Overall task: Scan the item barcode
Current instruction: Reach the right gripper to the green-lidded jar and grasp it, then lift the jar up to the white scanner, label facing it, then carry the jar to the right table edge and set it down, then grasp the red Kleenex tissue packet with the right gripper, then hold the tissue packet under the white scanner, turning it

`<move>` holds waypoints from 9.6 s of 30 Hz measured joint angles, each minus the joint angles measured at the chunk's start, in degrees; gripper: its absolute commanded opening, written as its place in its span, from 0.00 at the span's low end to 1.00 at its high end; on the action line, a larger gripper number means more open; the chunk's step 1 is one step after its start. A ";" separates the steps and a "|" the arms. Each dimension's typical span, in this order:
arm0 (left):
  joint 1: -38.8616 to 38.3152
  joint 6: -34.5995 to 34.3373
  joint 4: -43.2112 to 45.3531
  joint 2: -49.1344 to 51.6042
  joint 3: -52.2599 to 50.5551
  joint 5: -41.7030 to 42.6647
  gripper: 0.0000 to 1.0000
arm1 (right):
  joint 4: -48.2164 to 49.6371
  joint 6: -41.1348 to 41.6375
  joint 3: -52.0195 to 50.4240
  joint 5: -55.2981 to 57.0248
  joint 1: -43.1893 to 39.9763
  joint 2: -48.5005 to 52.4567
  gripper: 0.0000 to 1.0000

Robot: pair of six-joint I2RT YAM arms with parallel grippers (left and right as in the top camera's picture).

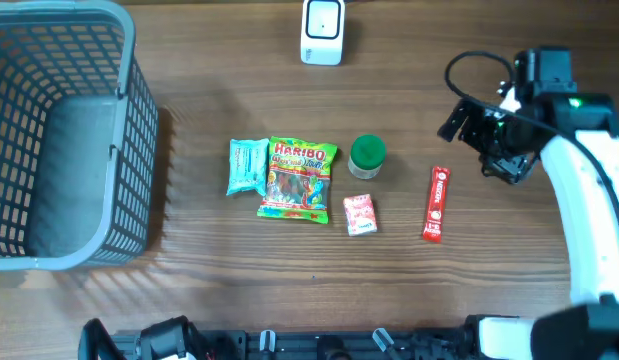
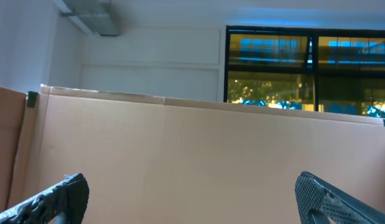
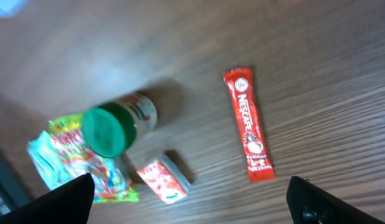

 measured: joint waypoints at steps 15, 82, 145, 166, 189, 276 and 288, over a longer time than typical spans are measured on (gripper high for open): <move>-1.86 -4.74 0.90 -9.79 -19.45 -0.13 1.00 | 17.07 -17.49 1.09 7.61 25.57 7.74 1.00; -2.34 -5.55 -36.22 -19.32 -36.68 -6.86 1.00 | 83.54 -18.18 31.61 18.75 25.62 52.22 0.48; -2.34 -5.55 -36.22 -19.32 -36.68 -6.86 1.00 | 10.54 -8.85 33.22 4.68 -22.10 19.19 1.00; -2.34 -5.55 -36.24 -19.32 -36.68 -6.86 1.00 | 6.69 46.36 -7.58 -6.64 23.89 18.45 1.00; -2.34 -5.57 -36.22 -19.32 -36.68 -6.86 1.00 | 24.00 46.36 -23.69 -9.14 29.51 16.63 1.00; -2.34 -5.55 -36.22 -19.37 -36.68 -6.86 1.00 | 69.42 8.50 -0.13 32.11 30.88 38.71 1.00; -2.34 -5.57 -36.22 -19.37 -36.68 -6.86 1.00 | 75.03 8.48 0.20 44.89 33.46 43.21 0.99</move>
